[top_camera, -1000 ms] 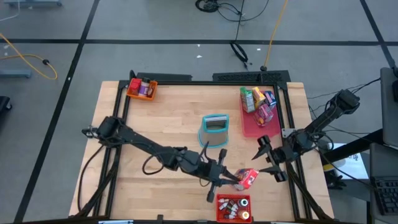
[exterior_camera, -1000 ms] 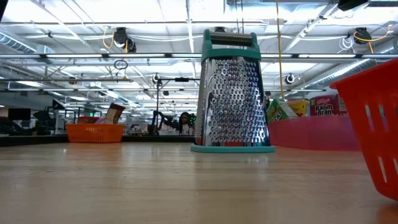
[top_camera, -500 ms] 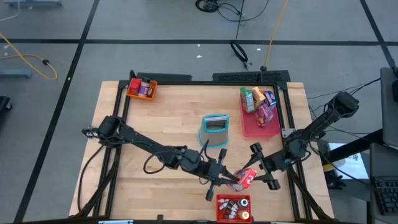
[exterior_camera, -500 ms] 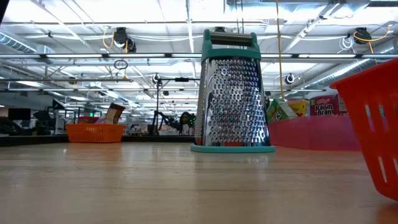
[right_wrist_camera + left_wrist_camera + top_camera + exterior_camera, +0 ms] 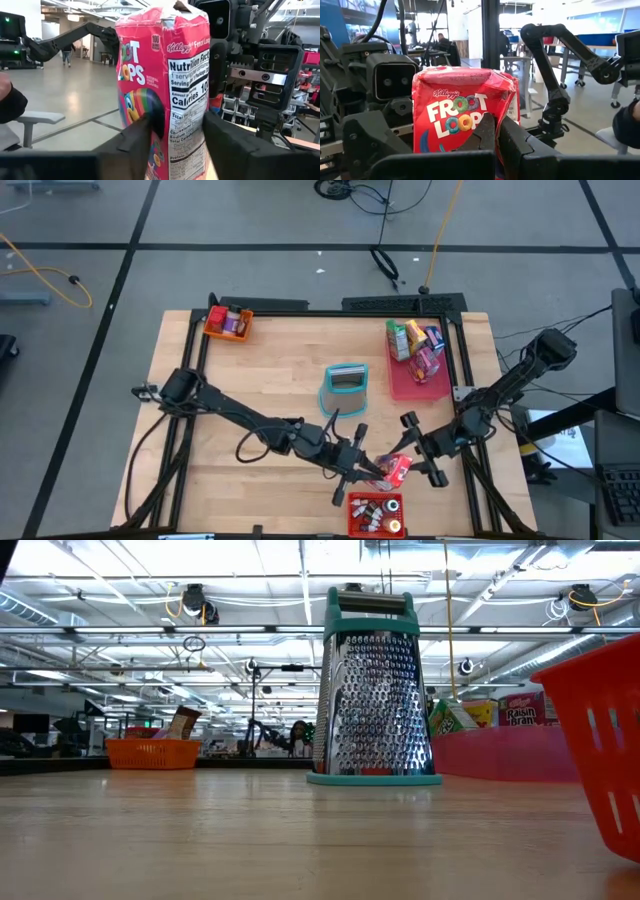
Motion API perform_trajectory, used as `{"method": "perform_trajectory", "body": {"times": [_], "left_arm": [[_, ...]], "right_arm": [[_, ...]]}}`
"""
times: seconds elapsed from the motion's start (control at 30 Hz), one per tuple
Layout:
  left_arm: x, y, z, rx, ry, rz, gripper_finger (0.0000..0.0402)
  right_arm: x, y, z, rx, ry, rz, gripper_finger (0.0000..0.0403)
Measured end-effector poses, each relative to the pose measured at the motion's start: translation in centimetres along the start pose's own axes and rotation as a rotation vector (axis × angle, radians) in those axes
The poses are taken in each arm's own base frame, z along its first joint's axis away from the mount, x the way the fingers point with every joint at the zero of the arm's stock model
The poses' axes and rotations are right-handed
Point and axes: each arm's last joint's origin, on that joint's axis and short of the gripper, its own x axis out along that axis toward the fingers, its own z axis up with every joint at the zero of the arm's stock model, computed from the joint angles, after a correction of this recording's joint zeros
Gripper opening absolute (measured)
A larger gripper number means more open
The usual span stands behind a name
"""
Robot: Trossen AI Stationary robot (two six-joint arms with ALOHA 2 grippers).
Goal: Pick & Place Kitchen Items
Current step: Put the red cereal box into the pink bin
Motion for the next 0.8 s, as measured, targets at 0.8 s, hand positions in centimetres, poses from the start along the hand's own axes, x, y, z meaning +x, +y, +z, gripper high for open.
{"method": "perform_trajectory", "body": {"times": [0.8], "left_arm": [[-1.4, 0.1, 2.2, -0.012, 0.093, -0.011, 0.0025]], "right_arm": [[-0.1, -0.1, 0.1, -0.020, 0.017, -0.005, 0.0026]]}}
